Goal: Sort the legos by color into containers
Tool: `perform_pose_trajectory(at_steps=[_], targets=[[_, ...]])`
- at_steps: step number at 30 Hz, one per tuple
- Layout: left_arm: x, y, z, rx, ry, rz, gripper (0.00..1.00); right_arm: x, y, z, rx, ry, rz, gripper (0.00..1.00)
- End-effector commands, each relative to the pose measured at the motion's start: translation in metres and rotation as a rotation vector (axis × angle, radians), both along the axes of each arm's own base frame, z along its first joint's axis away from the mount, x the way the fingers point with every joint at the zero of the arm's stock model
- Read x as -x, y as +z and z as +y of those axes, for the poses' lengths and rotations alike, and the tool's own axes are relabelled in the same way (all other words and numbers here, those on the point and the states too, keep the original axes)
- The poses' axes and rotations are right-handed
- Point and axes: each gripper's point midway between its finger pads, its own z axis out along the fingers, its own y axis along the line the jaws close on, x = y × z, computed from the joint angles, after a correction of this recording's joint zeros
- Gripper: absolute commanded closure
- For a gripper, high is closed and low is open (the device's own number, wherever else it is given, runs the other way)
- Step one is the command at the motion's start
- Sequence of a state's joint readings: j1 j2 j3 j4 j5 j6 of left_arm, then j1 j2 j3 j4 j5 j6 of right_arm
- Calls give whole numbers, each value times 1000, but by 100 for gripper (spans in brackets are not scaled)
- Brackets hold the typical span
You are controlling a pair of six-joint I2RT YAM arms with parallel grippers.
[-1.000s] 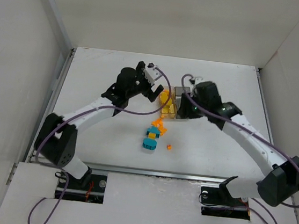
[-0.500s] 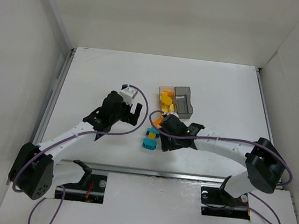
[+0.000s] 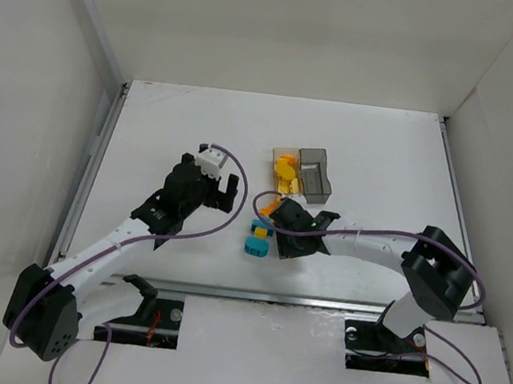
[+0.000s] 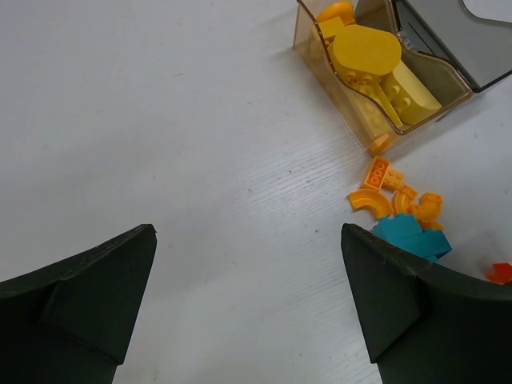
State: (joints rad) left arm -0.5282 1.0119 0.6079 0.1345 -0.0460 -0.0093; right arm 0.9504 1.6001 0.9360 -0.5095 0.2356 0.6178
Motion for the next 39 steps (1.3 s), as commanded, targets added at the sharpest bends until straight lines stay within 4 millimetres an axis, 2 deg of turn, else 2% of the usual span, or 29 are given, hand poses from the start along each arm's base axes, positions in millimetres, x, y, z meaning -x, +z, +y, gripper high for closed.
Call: perform_pose_trajectory(at_steps=[1, 3, 4, 7, 8, 10, 14, 15, 17, 18, 20, 21, 24, 25, 28, 31, 34, 38, 39], targets=[[-1, 13, 0, 39, 9, -42, 0, -11, -2, 7, -1, -5, -39, 52], [0, 14, 0, 44, 9, -50, 0, -14, -2, 12, -17, 10, -47, 59], [0, 14, 0, 44, 9, -50, 0, -12, -3, 13, -22, 14, -40, 68], [2, 12, 1, 44, 9, -50, 0, -12, -6, 13, -15, 14, -35, 87], [2, 12, 2, 35, 5, -54, 0, -11, -3, 12, -16, 14, -35, 98], [4, 7, 2, 14, -13, -52, 0, -16, 8, 8, -6, 0, -66, 100], [13, 3, -10, -48, -161, -83, 4, -37, 62, 10, -47, -47, -200, 100], [15, 3, -13, -60, -198, -92, 4, -46, 90, 17, -92, -50, -254, 100], [25, 0, -26, -72, -314, -95, 9, -67, 112, 14, -97, -53, -307, 100], [29, -1, -28, -98, -364, -107, 9, -83, 132, 20, -128, -59, -349, 100], [39, -6, -39, -98, -465, -99, 11, -105, 140, 19, -120, -43, -372, 100], [41, -5, -41, -98, -486, -104, 12, -124, 143, 12, -134, -65, -375, 100], [47, -13, -41, -98, -504, -75, 12, -164, 144, 12, -108, -60, -397, 100], [48, -15, -41, -101, -505, -66, 12, -182, 138, 10, -91, -68, -393, 100], [49, -17, -40, -103, -505, -57, 12, -202, 129, 15, -56, -27, -388, 100], [52, -22, -41, -97, -512, -31, 12, -225, 109, 24, -15, -11, -382, 99], [48, -15, -41, -87, -510, -51, 12, -234, 99, 25, -6, -6, -368, 85], [47, -13, -42, -77, -506, -56, 12, -232, 90, 23, 22, 5, -339, 65], [47, -13, -42, -77, -506, -56, 12, -230, 90, 22, 24, 6, -337, 53]])
